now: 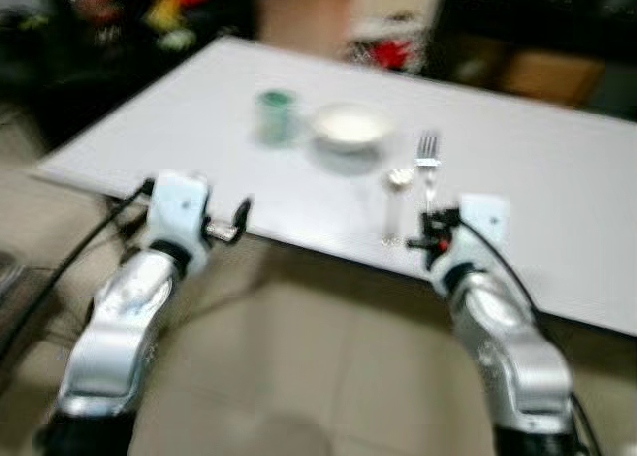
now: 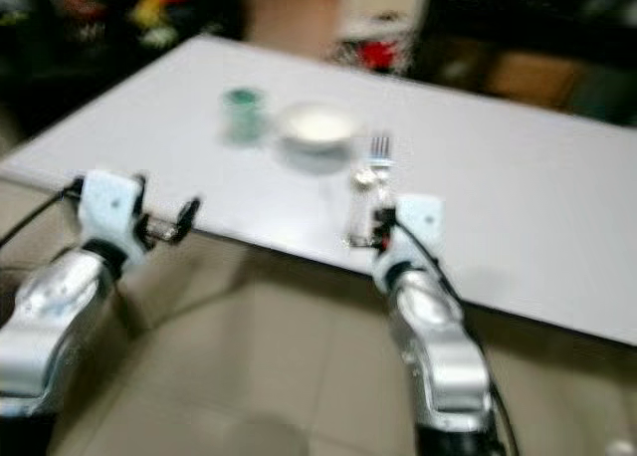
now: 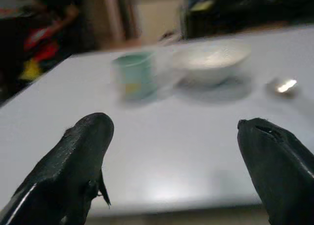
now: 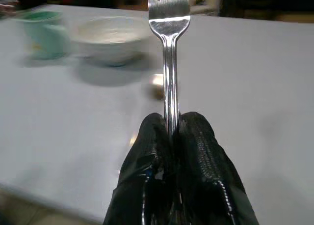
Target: Setting the table
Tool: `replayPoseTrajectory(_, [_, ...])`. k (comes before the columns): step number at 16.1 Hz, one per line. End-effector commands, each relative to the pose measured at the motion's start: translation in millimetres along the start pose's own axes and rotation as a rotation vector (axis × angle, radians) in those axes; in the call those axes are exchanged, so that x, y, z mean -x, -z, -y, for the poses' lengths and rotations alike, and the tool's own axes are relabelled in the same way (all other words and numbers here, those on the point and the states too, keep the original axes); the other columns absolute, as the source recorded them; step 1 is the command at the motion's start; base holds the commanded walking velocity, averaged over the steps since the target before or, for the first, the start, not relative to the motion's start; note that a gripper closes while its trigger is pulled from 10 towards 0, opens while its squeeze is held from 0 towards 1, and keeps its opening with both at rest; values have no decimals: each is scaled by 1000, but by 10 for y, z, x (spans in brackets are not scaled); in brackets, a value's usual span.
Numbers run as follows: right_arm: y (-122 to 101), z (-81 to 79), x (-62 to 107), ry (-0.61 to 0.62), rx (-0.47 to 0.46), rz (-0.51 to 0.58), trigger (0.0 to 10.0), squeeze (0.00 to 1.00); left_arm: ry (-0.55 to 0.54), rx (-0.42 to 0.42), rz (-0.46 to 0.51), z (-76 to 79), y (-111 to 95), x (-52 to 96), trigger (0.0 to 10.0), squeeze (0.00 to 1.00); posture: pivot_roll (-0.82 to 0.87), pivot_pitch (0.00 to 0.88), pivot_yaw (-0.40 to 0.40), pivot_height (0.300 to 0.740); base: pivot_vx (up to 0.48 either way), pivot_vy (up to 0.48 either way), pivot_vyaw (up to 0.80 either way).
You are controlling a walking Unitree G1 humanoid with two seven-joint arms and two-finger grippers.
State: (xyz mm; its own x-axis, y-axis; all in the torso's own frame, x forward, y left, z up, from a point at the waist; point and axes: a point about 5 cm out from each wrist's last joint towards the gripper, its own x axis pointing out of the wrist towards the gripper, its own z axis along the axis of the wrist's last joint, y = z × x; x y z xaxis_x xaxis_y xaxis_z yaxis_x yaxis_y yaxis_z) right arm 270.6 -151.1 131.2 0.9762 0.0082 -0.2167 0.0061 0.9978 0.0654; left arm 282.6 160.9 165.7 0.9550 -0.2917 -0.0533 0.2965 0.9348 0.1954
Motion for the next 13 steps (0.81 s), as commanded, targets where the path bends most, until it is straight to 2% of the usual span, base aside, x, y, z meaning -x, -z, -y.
replayPoseTrajectory(1, [-59, 27, -8, 17, -5, 25, 10000, 0, 16, -14, 11, 8, -25, 23, 10000, 0, 102, 0, -57, 740, 435, 0, 0])
replayPoseTrajectory(10, [-1, 0, -111, 8, 7, -25, 10000, 0, 36, -15, 14, 5, -39, 12, 10000, 0, 105, 0, -56, 740, 436, 0, 0])
replayPoseTrajectory(11, [37, 20, -123, 28, 10, -49, 10000, 0, 61, -19, 9, 27, -34, 17, 10000, 0, 106, 0, -56, 740, 386, 0, 0])
replayPoseTrajectory(13, [167, 96, -150, 92, 45, -136, 10000, 0, 130, -17, 9, 92, -31, 44, 10000, 0, 109, 0, -56, 740, 0, 0, 0])
